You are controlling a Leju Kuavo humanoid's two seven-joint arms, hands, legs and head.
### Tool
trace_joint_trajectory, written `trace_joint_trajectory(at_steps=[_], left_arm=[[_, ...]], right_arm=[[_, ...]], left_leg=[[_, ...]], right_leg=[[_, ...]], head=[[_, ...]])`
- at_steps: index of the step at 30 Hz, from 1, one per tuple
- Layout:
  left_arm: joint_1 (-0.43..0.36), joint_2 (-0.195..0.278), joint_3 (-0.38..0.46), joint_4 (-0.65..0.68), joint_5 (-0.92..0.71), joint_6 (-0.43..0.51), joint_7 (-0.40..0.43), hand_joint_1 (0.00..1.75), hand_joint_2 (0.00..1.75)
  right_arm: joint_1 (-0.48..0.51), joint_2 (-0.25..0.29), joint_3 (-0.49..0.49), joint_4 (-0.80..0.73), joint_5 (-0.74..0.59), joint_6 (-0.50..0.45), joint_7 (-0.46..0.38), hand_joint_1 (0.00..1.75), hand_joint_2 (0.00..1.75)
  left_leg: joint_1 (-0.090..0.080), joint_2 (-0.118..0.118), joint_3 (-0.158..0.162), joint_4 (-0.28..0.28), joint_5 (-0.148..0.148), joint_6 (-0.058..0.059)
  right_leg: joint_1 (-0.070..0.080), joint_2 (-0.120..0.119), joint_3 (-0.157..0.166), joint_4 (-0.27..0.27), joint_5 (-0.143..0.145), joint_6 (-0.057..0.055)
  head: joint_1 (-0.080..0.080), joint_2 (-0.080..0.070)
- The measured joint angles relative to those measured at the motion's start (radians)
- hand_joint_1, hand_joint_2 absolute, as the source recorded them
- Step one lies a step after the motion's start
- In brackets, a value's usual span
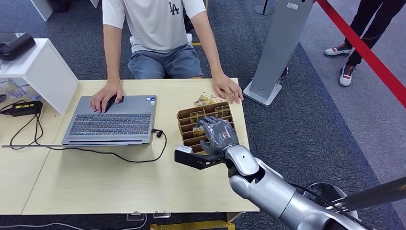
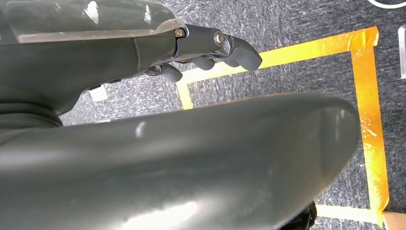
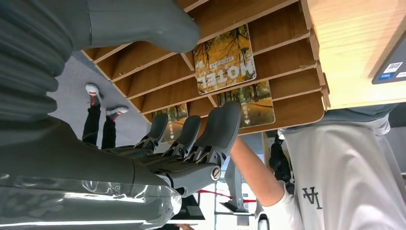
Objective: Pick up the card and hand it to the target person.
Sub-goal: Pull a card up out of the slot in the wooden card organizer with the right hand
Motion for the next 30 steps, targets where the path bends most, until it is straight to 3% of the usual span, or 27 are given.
trace_joint_trajectory(at_steps=[15,30], left_arm=[[-0.001,-0.005,-0.007,0.002,0.003,0.004,0.002,0.00,0.00],[-0.001,-0.005,-0.012,0.002,0.008,0.001,0.003,0.00,0.00]], right_arm=[[-0.048,0.040,0.027,0.081,-0.031,-0.023,-0.026,0.73,1.75],[-0.068,0.045,0.034,0.136,-0.053,-0.020,-0.023,0.69,1.75]], left_leg=[[0.000,0.000,0.000,0.000,0.000,0.000],[0.000,-0.001,-0.001,0.001,0.000,0.000]], right_leg=[[0.000,0.000,0.000,0.001,0.000,0.000],[0.000,-0.001,0.000,0.001,-0.001,0.000]], head=[[0.000,0.000],[0.000,0.000]])
